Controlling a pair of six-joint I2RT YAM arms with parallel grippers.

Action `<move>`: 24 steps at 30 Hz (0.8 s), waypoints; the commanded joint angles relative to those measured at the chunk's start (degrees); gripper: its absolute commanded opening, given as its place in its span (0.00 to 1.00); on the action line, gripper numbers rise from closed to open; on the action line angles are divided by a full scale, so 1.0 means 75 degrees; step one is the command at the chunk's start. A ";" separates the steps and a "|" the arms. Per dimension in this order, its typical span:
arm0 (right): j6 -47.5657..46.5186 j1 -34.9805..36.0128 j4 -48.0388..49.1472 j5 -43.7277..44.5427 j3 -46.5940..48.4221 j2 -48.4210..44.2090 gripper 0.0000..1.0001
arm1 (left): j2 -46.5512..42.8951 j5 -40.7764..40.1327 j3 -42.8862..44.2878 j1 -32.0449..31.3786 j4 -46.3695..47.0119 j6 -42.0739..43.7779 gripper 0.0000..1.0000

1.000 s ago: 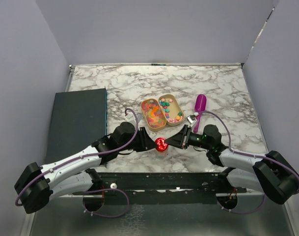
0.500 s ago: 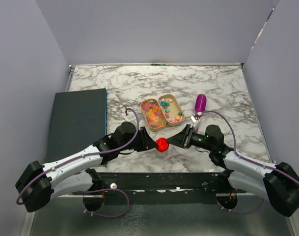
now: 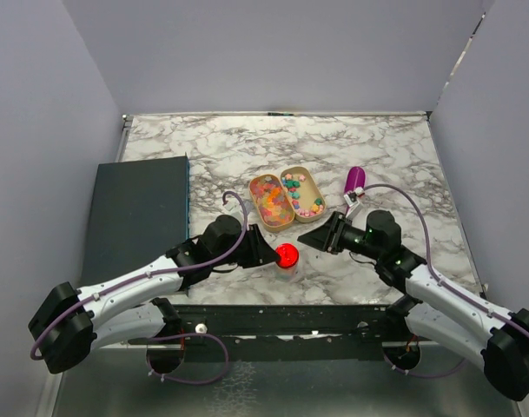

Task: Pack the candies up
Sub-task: Close the bottle lid on the packing bottle.

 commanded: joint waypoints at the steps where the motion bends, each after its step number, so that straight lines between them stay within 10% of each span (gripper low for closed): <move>1: -0.0935 -0.0028 -0.1271 0.0332 0.0485 0.0075 0.37 | 0.0061 -0.0126 0.0148 -0.0031 0.0162 -0.0049 0.32; 24: -0.2005 0.0777 -0.2109 0.0872 0.1152 0.0657 0.45 | 0.0292 -0.0281 0.0361 -0.0033 -0.0088 0.0175 0.54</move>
